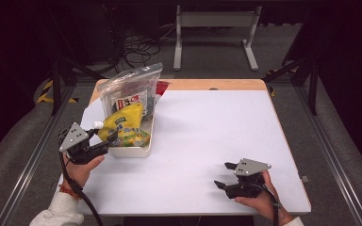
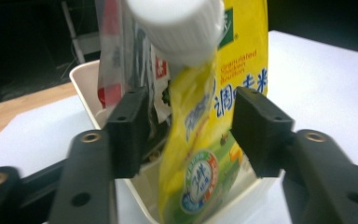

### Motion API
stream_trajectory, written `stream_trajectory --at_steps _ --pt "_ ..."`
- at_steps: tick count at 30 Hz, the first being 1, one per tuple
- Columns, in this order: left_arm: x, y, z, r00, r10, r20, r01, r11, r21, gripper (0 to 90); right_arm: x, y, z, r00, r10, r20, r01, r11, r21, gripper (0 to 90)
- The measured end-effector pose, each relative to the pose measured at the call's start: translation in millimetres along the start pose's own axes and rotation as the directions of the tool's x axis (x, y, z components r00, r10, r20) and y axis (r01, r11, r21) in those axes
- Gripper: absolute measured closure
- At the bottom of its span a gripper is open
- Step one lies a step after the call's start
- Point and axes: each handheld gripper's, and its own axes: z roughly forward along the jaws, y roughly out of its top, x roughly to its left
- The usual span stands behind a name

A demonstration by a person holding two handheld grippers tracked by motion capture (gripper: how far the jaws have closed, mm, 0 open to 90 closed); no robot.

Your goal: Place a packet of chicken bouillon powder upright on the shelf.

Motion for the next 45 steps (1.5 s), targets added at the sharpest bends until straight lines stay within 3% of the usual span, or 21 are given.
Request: stream_trajectory --at_steps 9,14,20,28,33,41,43,45 --pt "-14.3 -4.9 -4.1 0.9995 0.026 -0.020 -0.026 0.9993 0.026 29.4 -1.7 -0.2 -1.6 1.0000 -0.003 0.004 0.003 1.000 -0.004 26.4" --pt "-21.1 -6.3 -9.0 0.9975 0.037 -0.061 -0.035 0.9991 0.022 23.8 -2.5 -0.2 -2.7 1.0000 -0.004 0.008 0.004 1.000 -0.005 26.0" --pt "-20.4 -13.8 -19.0 0.9988 -0.007 -0.048 0.008 0.9999 0.014 20.9 -3.5 -0.4 -3.8 0.9999 -0.006 0.014 0.006 1.000 -0.004 25.7" --pt "-28.0 -21.1 -25.6 0.9992 -0.003 -0.039 0.005 0.9990 0.044 17.0 -4.9 0.2 -5.6 0.9998 -0.005 0.021 0.005 1.000 -0.009 25.0" --pt "-30.9 -25.4 -31.6 0.9988 -0.047 -0.010 0.048 0.9986 0.024 14.9 -5.4 0.6 -6.6 0.9997 -0.005 0.026 0.006 1.000 -0.013 23.8" --pt "-41.9 -30.9 -28.6 0.9993 -0.026 0.028 0.024 0.9982 0.055 11.7 -5.8 2.8 -9.1 0.9992 -0.011 0.037 0.012 1.000 -0.021 21.2" --pt "-46.2 -30.6 -25.8 0.9992 0.003 0.041 -0.005 0.9978 0.066 11.0 -6.0 2.9 -9.9 0.9989 -0.015 0.043 0.016 1.000 -0.021 20.9" --pt "-48.2 -30.7 -24.4 0.9990 0.006 0.044 -0.009 0.9977 0.067 11.1 -6.2 3.0 -10.1 0.9989 -0.016 0.045 0.017 1.000 -0.021 20.7"
